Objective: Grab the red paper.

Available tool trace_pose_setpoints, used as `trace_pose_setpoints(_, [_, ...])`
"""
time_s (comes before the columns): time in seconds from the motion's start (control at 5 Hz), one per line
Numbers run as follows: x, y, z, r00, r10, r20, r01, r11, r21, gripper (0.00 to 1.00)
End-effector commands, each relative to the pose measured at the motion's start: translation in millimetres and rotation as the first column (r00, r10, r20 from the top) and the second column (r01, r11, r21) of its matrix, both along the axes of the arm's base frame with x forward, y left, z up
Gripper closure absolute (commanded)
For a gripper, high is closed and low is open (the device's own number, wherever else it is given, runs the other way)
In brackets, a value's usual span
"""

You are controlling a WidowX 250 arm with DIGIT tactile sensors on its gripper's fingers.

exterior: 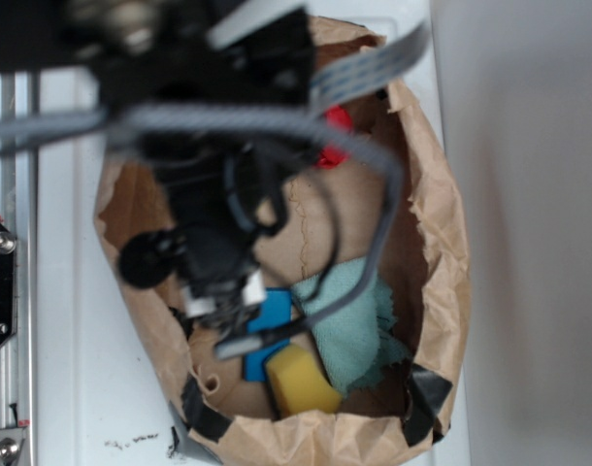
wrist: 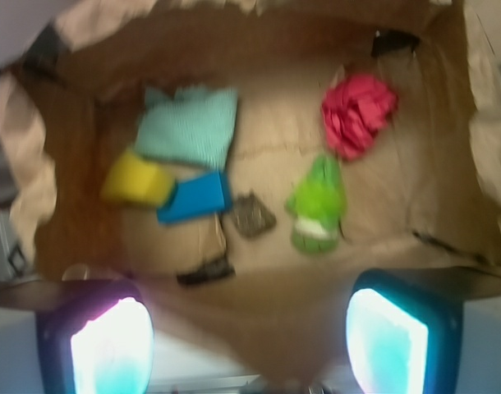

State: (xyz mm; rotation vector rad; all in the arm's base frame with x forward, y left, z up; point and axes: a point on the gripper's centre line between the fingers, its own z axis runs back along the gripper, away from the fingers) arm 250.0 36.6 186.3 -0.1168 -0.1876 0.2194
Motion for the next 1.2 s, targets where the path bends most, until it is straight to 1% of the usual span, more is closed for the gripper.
trace_pose_setpoints(0.0, [32, 24, -8, 0.975, 0.163, 0.149, -0.168, 0.986, 0.019, 0.0])
trace_pose_setpoints(0.2, [37, 28, -8, 0.975, 0.174, 0.142, -0.18, 0.983, 0.027, 0.0])
trace_pose_setpoints(0.8, [37, 28, -8, 0.975, 0.174, 0.142, -0.18, 0.983, 0.027, 0.0])
trace_pose_setpoints(1.0, [53, 38, -40, 0.956, 0.284, 0.078, -0.288, 0.957, 0.035, 0.0])
